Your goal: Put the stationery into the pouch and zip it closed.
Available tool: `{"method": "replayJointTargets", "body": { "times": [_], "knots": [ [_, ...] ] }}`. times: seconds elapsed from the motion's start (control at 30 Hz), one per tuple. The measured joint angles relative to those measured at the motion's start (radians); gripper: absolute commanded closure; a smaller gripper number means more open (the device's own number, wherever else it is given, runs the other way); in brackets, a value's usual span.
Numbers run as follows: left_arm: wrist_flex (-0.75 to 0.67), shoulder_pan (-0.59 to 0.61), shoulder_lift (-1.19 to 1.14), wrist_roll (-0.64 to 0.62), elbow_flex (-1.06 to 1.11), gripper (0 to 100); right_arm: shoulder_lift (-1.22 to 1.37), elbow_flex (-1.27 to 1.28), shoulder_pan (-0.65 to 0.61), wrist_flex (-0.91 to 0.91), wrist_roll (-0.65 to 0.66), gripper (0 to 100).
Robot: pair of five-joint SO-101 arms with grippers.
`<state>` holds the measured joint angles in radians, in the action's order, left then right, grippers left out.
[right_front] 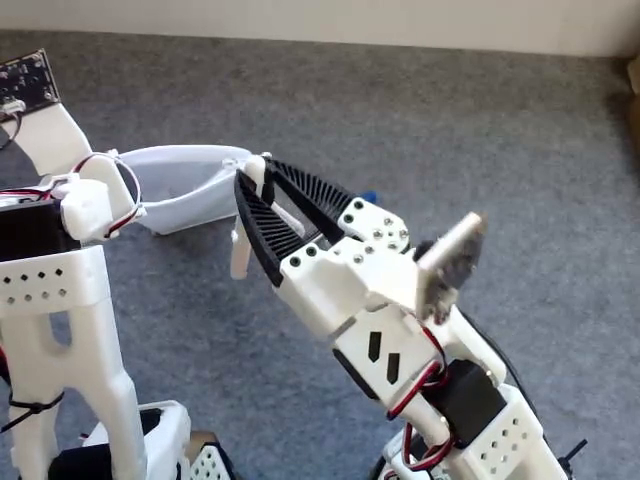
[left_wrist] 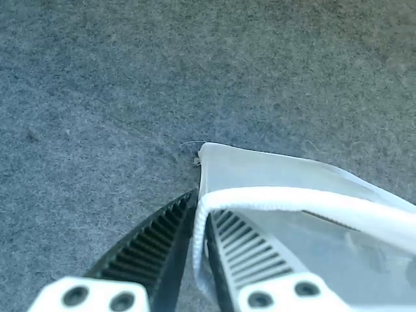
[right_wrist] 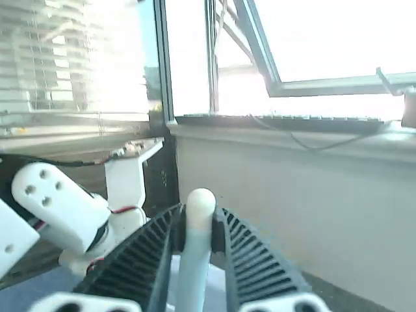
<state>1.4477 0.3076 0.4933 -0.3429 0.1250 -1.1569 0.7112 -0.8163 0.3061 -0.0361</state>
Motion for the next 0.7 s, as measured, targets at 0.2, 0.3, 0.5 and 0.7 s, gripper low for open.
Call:
{"method": "replayJointTargets", "body": {
  "times": [0.2,0.3,0.5,0.7],
  "knots": [
    [0.000,0.000,0.000,0.000,0.000,99,0.000,0.000,-0.002,-0.163,0.018,99.5],
    [0.000,0.000,0.000,0.000,0.000,99,0.000,0.000,-0.002,-0.253,0.018,99.5],
    [0.000,0.000,0.000,0.000,0.000,99,0.000,0.000,-0.002,-0.428,0.021,99.5],
    [0.000,0.000,0.000,0.000,0.000,99,0.092,0.000,-0.002,-0.555,0.021,99.5]
  ]
}}
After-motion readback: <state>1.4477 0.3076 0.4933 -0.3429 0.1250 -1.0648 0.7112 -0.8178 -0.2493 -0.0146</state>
